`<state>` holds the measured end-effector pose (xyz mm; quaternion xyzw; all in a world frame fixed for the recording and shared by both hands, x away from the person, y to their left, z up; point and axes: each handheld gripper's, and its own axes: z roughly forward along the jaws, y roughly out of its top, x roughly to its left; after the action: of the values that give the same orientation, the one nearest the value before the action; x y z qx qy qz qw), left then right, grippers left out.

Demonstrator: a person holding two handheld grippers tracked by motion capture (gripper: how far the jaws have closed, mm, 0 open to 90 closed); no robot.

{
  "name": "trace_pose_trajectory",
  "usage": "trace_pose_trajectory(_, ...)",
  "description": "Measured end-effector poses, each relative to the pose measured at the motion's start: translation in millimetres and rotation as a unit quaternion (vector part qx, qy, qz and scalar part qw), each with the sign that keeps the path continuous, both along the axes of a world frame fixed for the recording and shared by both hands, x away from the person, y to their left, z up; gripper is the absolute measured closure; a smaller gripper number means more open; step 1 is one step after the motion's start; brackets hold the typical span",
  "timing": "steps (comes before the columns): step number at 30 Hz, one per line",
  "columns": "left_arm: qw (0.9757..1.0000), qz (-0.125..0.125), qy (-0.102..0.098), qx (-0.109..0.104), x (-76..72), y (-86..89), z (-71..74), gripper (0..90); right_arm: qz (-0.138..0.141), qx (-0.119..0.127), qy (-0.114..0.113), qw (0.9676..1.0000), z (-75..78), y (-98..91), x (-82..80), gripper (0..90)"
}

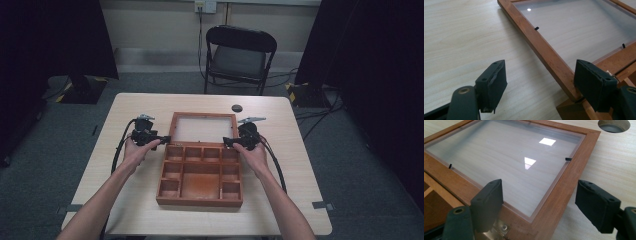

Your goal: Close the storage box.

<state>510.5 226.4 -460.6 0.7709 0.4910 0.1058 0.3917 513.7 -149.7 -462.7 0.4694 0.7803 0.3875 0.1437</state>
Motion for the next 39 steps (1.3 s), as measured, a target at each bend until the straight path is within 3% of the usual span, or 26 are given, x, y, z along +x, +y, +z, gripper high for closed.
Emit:
trace_pose_trajectory(4, 0.9999, -0.008, 0.009, -0.003, 3.1, -7.7, 0.4, 24.7, -0.013, 0.02, 0.017, 0.9996, -4.1, -1.1, 3.0, 19.3)
trace_pose_trajectory(6, 0.9998, -0.014, 0.009, 0.01, 5.1, -12.4, 2.1, 23.9, -0.016, 0.038, 0.027, 0.9988, -7.0, -2.1, 5.0, 18.1)
trace_pose_trajectory(9, 0.9998, -0.01, 0.018, 0.003, 7.8, -17.3, 0.9, 22.8, -0.021, 0.048, 0.035, 0.998, -8.4, -1.9, 5.3, 16.8)
trace_pose_trajectory(10, 0.9997, -0.009, 0.021, -0.001, 9.7, -20.3, 0.3, 22.8, -0.037, 0.059, 0.049, 0.9964, -9.6, 0.7, 5.1, 15.5)
trace_pose_trajectory(15, 0.9995, -0.01, 0.028, 0.004, 12.8, -25.0, -0.3, 22.1, -0.045, 0.06, 0.055, 0.9956, -9.2, 2.5, 4.6, 15.0)
trace_pose_trajectory(16, 0.9994, -0.008, 0.032, 0.003, 15.5, -25.4, -2.4, 21.3, -0.051, 0.068, 0.066, 0.9942, -10.0, 2.0, 4.7, 14.8)
trace_pose_trajectory(20, 0.999, -0.003, 0.044, -0.005, 18.1, -24.7, -5.3, 15.5, -0.043, 0.068, 0.062, 0.9948, -11.1, 0.9, 6.3, 13.8)
trace_pose_trajectory(25, 0.9988, -0.005, 0.048, -0.011, 18.9, -25.5, -6.4, 15.5, -0.046, 0.076, 0.066, 0.9939, -12.9, 0.6, 7.0, 12.7)
trace_pose_trajectory(30, 0.997, -0.009, 0.063, -0.044, 22.7, -25.8, -11.6, 15.1, -0.048, 0.075, 0.062, 0.9941, -13.2, 1.8, 6.8, 12.1)
trace_pose_trajectory(33, 0.9974, -0.011, 0.058, -0.042, 21.5, -28.1, -11.5, 16.3, -0.047, 0.077, 0.061, 0.994, -14.0, 1.4, 7.2, 11.6)
trace_pose_trajectory(35, 0.9971, -0.01, 0.057, -0.05, 20.3, -30.6, -12.1, 18.4, -0.048, 0.082, 0.066, 0.9933, -15.2, 0.7, 7.8, 11.0)
trace_pose_trajectory(37, 0.9971, -0.011, 0.056, -0.05, 21.3, -31.4, -13.4, 16.6, -0.047, 0.104, 0.077, 0.9906, -18.7, 1.7, 8.8, 10.2)
trace_pose_trajectory(39, 0.9956, -0.011, 0.068, -0.064, 23.1, -30.0, -15.7, 15.1, -0.048, 0.104, 0.076, 0.9905, -19.9, 4.1, 9.4, 8.5)
